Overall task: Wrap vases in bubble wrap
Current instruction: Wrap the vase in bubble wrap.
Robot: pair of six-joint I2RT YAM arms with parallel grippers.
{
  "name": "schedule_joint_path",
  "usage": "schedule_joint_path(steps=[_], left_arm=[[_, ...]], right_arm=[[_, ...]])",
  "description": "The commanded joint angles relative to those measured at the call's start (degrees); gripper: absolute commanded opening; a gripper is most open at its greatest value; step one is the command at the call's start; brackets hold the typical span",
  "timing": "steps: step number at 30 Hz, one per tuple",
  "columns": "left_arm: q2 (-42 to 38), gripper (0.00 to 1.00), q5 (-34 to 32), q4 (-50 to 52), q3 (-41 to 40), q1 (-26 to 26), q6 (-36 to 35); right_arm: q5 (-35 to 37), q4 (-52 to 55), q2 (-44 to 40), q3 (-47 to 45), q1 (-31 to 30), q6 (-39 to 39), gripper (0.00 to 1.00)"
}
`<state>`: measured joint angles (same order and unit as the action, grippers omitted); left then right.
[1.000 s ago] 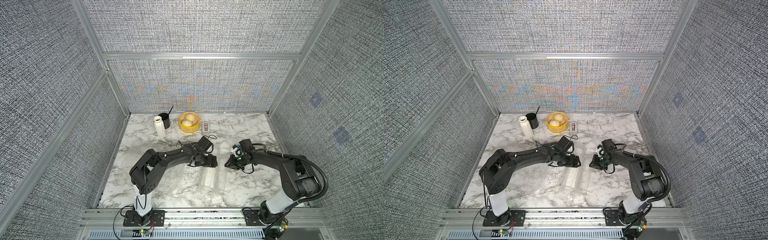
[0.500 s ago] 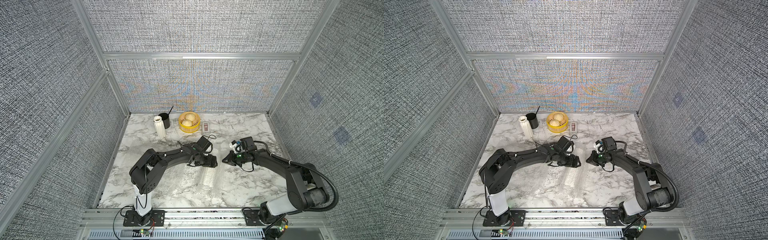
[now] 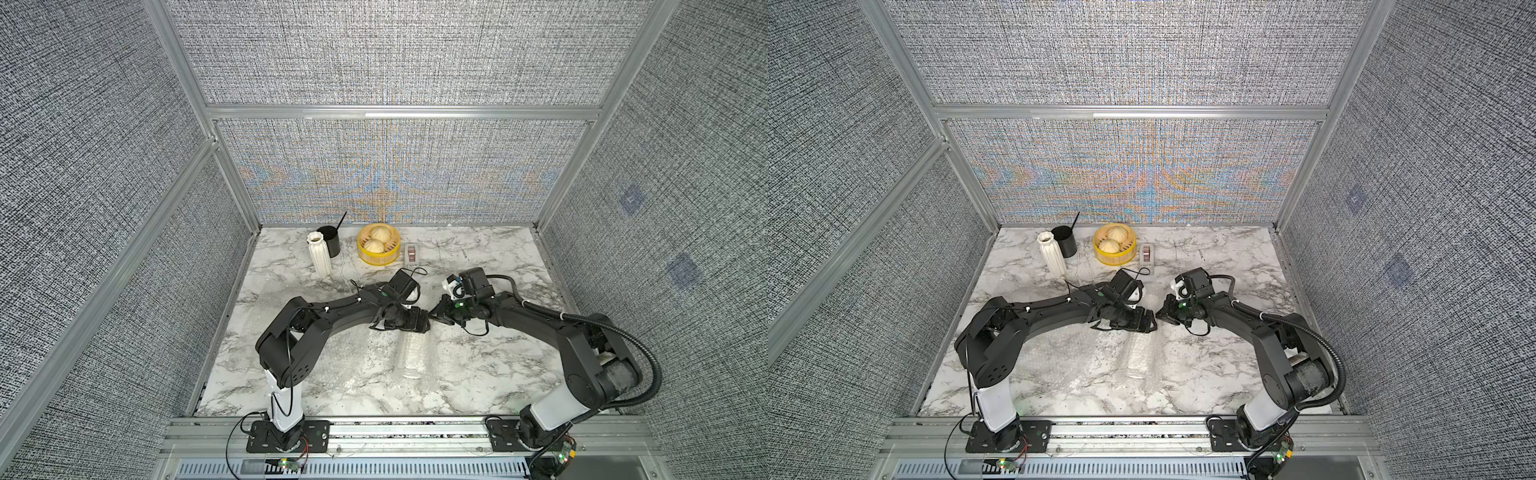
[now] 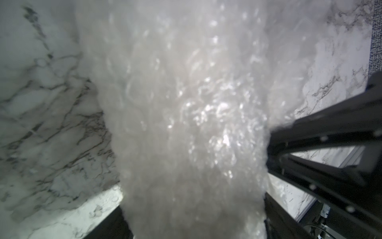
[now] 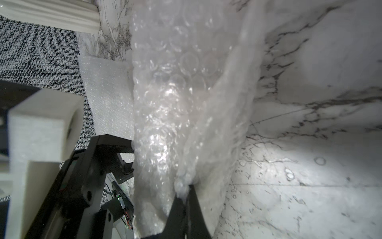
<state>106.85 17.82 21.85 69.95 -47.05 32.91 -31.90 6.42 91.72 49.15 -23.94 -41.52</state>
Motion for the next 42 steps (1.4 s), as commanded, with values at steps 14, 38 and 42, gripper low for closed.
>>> schedule_joint_path(steps=[14,38,42], left_arm=[[-7.14,0.99,-3.66,2.05,-2.89,-0.36,-0.64],[-9.41,0.99,-8.42,2.87,-4.59,-2.78,8.76],[-8.21,0.97,-9.53,2.8,-4.69,-2.79,9.6]], right_arm=[[2.41,-3.09,-0.68,-1.47,-3.07,-3.52,0.0],[4.89,-7.91,-1.88,0.62,-8.16,-10.24,0.0],[5.54,-8.21,-1.9,0.69,-8.7,-10.6,0.0]])
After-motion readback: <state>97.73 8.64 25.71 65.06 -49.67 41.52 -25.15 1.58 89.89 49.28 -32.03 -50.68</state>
